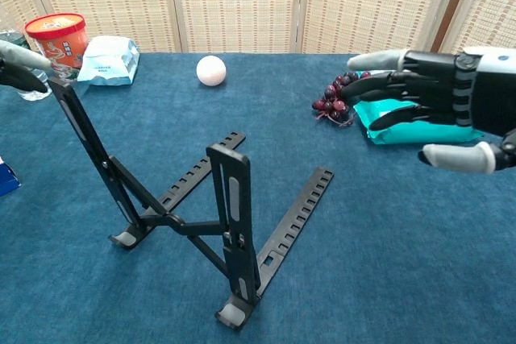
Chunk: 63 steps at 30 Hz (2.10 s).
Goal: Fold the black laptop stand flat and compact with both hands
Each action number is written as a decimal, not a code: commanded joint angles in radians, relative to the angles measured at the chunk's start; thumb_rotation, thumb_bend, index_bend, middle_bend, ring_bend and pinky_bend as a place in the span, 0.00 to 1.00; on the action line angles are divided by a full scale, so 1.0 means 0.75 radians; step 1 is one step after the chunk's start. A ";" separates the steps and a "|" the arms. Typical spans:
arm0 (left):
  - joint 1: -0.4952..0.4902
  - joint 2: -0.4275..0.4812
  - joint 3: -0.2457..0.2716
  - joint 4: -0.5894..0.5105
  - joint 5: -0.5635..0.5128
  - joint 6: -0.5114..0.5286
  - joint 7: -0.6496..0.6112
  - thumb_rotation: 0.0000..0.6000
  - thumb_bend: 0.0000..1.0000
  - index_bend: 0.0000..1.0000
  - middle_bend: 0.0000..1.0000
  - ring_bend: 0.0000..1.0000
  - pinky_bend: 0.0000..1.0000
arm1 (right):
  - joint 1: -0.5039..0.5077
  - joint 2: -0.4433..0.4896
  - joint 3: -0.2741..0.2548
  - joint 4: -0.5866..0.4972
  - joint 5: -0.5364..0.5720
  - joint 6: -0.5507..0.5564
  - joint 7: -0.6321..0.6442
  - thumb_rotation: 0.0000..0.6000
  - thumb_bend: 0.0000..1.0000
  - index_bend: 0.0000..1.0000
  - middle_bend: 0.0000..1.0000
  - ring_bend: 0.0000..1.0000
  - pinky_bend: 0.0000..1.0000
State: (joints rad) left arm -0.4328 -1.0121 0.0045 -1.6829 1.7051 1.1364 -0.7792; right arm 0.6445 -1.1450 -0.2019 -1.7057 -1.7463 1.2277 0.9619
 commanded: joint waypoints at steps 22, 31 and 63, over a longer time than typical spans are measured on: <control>-0.426 -0.241 0.146 0.447 0.178 -0.154 -0.932 1.00 0.13 0.21 0.31 0.22 0.17 | -0.173 0.194 0.080 -0.099 0.093 0.070 -0.410 1.00 0.21 0.00 0.11 0.01 0.15; -0.507 -0.297 0.226 0.531 0.210 -0.139 -1.116 1.00 0.13 0.21 0.34 0.28 0.25 | -0.202 0.206 0.104 -0.106 0.093 0.058 -0.396 1.00 0.21 0.00 0.11 0.01 0.15; -0.629 -0.365 0.379 0.599 0.173 -0.105 -1.352 1.00 0.13 0.21 0.36 0.30 0.35 | -0.268 0.206 0.159 -0.074 0.067 0.059 -0.342 1.00 0.21 0.00 0.11 0.01 0.15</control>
State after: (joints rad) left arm -0.9029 -1.2847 0.2869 -1.2339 1.8334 1.0570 -1.7909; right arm 0.4437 -0.9899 -0.0833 -1.7614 -1.6954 1.2718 0.7053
